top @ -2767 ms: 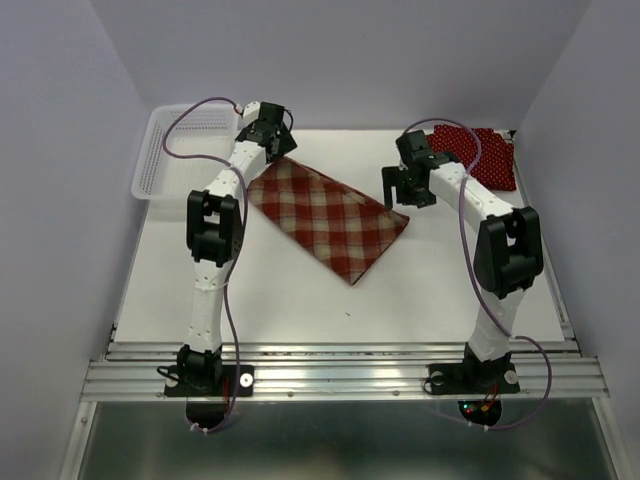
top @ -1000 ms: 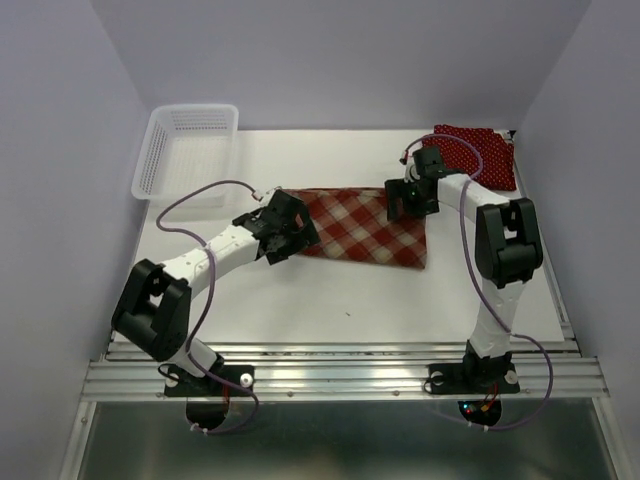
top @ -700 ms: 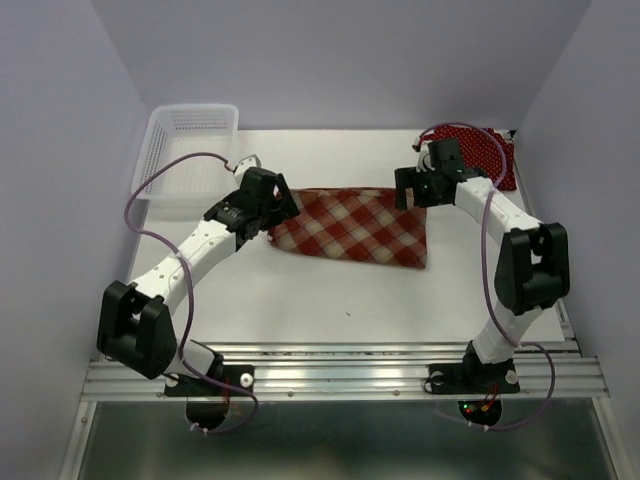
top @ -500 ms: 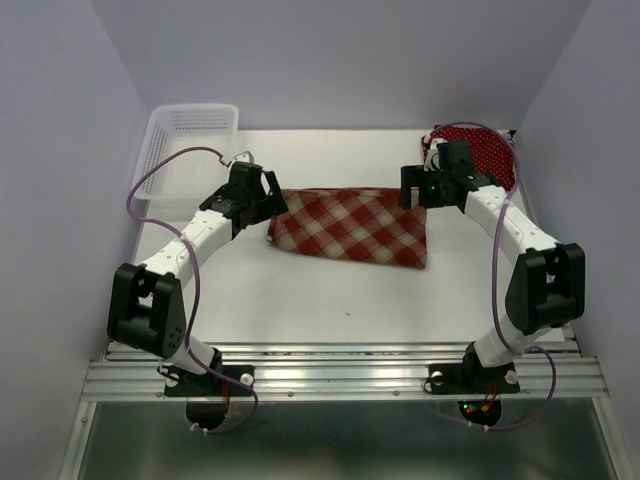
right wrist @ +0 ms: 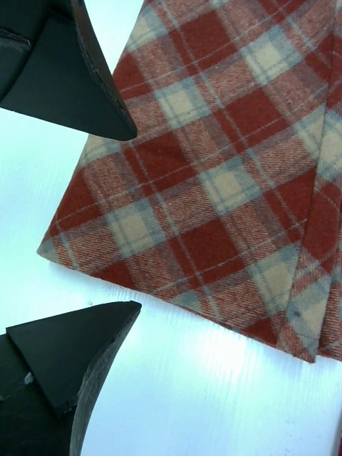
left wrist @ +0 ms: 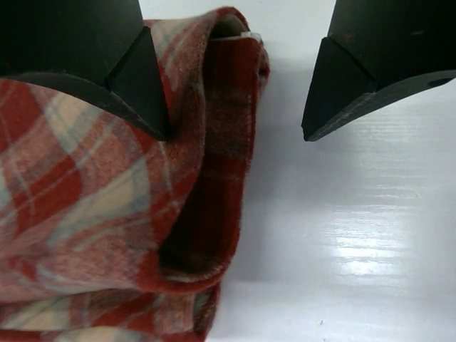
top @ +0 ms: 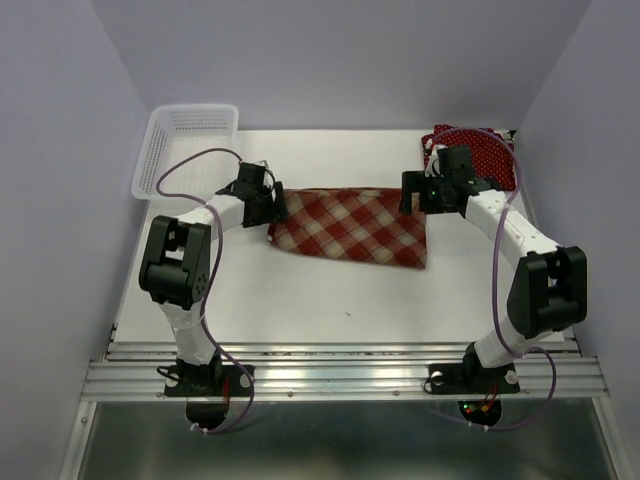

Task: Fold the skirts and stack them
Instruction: Fold the skirt

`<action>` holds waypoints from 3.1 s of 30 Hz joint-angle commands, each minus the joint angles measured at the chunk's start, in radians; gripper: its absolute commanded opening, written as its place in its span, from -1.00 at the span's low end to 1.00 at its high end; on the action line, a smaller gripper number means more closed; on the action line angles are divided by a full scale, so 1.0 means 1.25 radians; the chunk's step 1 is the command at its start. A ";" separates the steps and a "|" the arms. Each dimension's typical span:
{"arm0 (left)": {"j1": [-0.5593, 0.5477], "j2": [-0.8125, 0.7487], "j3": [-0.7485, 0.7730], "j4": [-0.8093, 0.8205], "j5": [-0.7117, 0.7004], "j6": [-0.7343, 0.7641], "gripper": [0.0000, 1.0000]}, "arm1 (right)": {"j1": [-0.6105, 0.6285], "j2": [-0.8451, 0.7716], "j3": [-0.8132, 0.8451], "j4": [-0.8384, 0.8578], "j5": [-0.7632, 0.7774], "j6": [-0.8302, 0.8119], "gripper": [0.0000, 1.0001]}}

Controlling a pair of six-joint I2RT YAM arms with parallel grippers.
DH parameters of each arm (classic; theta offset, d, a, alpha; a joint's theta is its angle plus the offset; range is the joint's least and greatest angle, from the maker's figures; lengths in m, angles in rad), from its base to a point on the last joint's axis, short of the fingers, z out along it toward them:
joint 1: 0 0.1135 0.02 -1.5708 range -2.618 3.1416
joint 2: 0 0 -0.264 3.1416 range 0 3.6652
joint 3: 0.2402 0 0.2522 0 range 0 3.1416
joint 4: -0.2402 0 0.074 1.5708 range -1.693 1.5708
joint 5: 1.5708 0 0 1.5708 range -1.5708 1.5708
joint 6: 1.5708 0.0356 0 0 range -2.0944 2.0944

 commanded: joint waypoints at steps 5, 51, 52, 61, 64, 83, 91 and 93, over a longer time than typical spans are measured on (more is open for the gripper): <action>0.006 0.042 -0.008 0.051 0.065 0.030 0.53 | -0.004 -0.044 -0.022 0.020 0.010 -0.002 1.00; 0.001 -0.299 -0.104 -0.070 -0.012 -0.136 -1.00 | 0.296 0.238 0.031 0.334 -0.076 0.375 -0.75; 0.000 -0.299 -0.099 -0.072 -0.009 -0.136 -1.00 | 0.296 0.250 0.039 0.336 -0.072 0.380 -0.77; -0.003 -0.300 -0.055 -0.104 -0.003 -0.142 -1.00 | 0.372 0.369 0.078 0.338 -0.062 0.418 -0.84; -0.006 -0.300 -0.035 -0.106 0.003 -0.140 -1.00 | 0.394 0.394 0.086 0.335 -0.059 0.435 -0.85; -0.031 -0.284 0.044 -0.169 -0.077 -0.113 -1.00 | 0.320 0.183 -0.011 0.217 0.214 0.442 -0.82; -0.032 -0.300 0.044 -0.174 -0.084 -0.094 -1.00 | 0.214 0.092 -0.109 0.188 0.242 0.357 -0.78; -0.034 -0.301 0.048 -0.173 -0.082 -0.091 -1.00 | 0.200 0.102 -0.116 0.185 0.229 0.346 -0.78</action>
